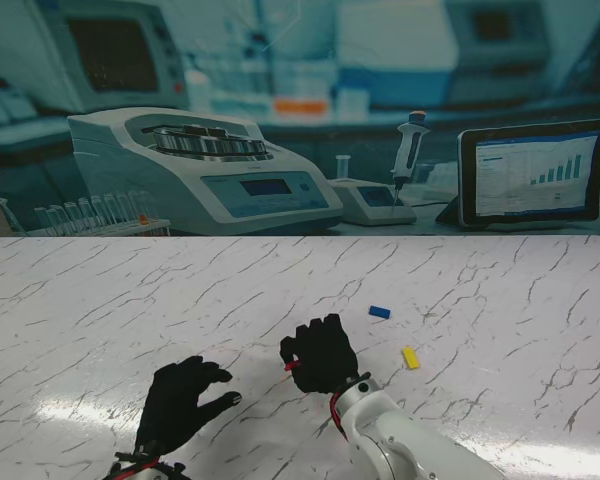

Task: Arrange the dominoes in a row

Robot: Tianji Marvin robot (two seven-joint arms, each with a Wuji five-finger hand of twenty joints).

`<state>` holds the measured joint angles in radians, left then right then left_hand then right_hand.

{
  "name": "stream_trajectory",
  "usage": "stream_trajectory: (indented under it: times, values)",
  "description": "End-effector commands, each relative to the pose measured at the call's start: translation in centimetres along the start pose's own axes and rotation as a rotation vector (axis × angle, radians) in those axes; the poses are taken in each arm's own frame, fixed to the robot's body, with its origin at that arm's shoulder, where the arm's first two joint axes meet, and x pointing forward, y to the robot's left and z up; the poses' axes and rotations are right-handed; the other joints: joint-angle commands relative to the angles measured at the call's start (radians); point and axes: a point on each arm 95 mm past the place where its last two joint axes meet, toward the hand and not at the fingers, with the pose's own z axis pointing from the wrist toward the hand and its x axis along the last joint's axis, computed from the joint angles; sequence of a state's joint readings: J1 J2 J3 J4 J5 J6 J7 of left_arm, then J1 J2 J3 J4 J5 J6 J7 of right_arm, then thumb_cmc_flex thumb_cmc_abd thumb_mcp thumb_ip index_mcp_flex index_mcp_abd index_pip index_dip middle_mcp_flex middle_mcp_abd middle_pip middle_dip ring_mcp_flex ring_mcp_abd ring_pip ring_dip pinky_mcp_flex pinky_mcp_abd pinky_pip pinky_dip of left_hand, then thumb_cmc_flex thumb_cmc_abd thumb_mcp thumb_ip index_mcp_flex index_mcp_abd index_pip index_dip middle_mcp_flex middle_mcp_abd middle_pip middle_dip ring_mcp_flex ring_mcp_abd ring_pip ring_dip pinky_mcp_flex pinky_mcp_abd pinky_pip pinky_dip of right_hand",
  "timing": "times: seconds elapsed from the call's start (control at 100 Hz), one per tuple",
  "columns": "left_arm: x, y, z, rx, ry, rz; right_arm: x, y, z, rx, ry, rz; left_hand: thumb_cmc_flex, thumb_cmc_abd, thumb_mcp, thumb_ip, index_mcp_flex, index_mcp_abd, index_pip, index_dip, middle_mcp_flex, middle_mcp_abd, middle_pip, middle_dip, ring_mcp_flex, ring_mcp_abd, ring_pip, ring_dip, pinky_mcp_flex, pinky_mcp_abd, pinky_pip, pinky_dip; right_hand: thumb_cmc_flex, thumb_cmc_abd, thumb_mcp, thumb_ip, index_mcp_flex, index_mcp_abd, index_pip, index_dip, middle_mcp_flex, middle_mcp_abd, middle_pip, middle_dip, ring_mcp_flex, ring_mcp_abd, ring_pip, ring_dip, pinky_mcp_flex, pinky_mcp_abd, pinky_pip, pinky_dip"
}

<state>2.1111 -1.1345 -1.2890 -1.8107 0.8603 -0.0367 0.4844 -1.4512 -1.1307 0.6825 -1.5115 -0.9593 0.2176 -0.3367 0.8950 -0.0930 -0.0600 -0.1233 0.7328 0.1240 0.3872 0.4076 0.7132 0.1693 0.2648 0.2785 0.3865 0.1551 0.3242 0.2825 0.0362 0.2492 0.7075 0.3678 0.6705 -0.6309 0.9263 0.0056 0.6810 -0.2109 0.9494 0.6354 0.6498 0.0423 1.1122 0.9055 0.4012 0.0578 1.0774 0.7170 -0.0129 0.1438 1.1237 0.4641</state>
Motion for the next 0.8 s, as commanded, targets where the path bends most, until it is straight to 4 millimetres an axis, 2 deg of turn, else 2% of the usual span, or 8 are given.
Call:
stream_trajectory:
  times: [0.0,0.19,0.3,0.36,0.47,0.57,0.79]
  values:
    - [0.3,0.4,-0.2,-0.018,0.014,-0.019,0.4,0.0,-0.3,-0.005,0.009,0.009,-0.013,0.014,-0.003,0.020,0.011,-0.004,0.000,0.012,0.027,-0.009,0.011,0.017,0.012,0.007,0.010,0.013,-0.002,0.021,0.042,0.017,0.015,-0.030,0.043,-0.021,0.041,-0.006,0.068,-0.033,0.007,-0.001,0.036,-0.004,0.004,-0.016,0.037,0.021,-0.012,0.019,0.030,-0.019]
    - [0.3,0.4,-0.2,-0.019,0.017,-0.019,0.2,0.2,-0.5,-0.005,-0.003,0.009,-0.013,0.015,-0.003,0.020,0.015,-0.004,0.006,0.014,0.032,-0.010,0.014,0.019,0.016,0.006,0.011,0.016,-0.001,0.023,0.045,0.018,0.009,-0.075,0.070,-0.033,0.071,-0.008,0.069,-0.070,-0.040,0.010,0.049,0.035,-0.028,0.001,0.040,0.028,-0.020,0.018,0.040,-0.022]
    - [0.3,0.5,-0.2,-0.019,0.018,-0.020,0.0,0.2,-0.7,-0.010,-0.008,0.015,-0.014,0.015,-0.003,0.020,0.015,-0.004,0.008,0.014,0.034,-0.011,0.015,0.019,0.018,0.007,0.012,0.017,0.000,0.024,0.047,0.019,0.003,-0.080,0.074,-0.042,0.079,0.022,0.074,-0.089,0.050,-0.004,0.087,0.058,0.039,-0.021,0.079,0.059,0.006,0.012,0.071,-0.012]
    - [0.3,0.5,-0.1,-0.020,0.018,-0.020,-0.1,0.1,-0.7,-0.023,-0.013,0.022,-0.014,0.016,-0.003,0.020,0.016,-0.005,0.009,0.014,0.034,-0.011,0.015,0.019,0.020,0.006,0.013,0.018,0.000,0.023,0.048,0.020,0.000,-0.077,0.072,-0.043,0.083,0.046,0.081,-0.093,0.118,-0.026,0.098,0.054,0.092,-0.042,0.096,0.072,0.017,0.015,0.080,-0.011]
    - [0.3,0.5,-0.1,-0.021,0.018,-0.020,-0.1,-0.1,-1.0,-0.050,-0.023,0.037,-0.014,0.017,-0.003,0.020,0.016,-0.005,0.011,0.014,0.034,-0.012,0.016,0.020,0.020,0.006,0.013,0.018,0.000,0.024,0.050,0.020,-0.011,-0.074,0.071,-0.048,0.091,0.074,0.082,-0.096,0.225,-0.069,0.045,-0.001,0.166,-0.056,-0.001,0.015,0.030,0.021,0.086,-0.024]
    - [0.3,0.6,-0.1,-0.023,0.018,-0.020,0.0,-0.2,-1.3,-0.069,-0.029,0.050,-0.014,0.017,-0.003,0.020,0.016,-0.005,0.012,0.014,0.034,-0.012,0.016,0.020,0.019,0.004,0.013,0.018,0.000,0.024,0.050,0.020,-0.020,-0.057,0.056,-0.048,0.090,0.091,0.069,-0.077,0.288,-0.092,-0.016,-0.065,0.217,-0.037,-0.136,-0.077,0.031,0.021,0.086,-0.032]
    - [0.3,0.6,-0.1,-0.023,0.019,-0.015,0.1,-0.2,-1.6,-0.084,-0.035,0.077,-0.015,0.017,-0.003,0.020,0.015,-0.007,0.014,0.013,0.034,-0.013,0.016,0.019,0.018,0.004,0.012,0.018,-0.001,0.024,0.049,0.020,-0.030,-0.026,0.050,-0.035,0.072,0.147,0.056,-0.013,0.378,-0.092,-0.094,-0.238,0.258,-0.030,-0.210,-0.139,0.030,0.019,0.091,-0.051]
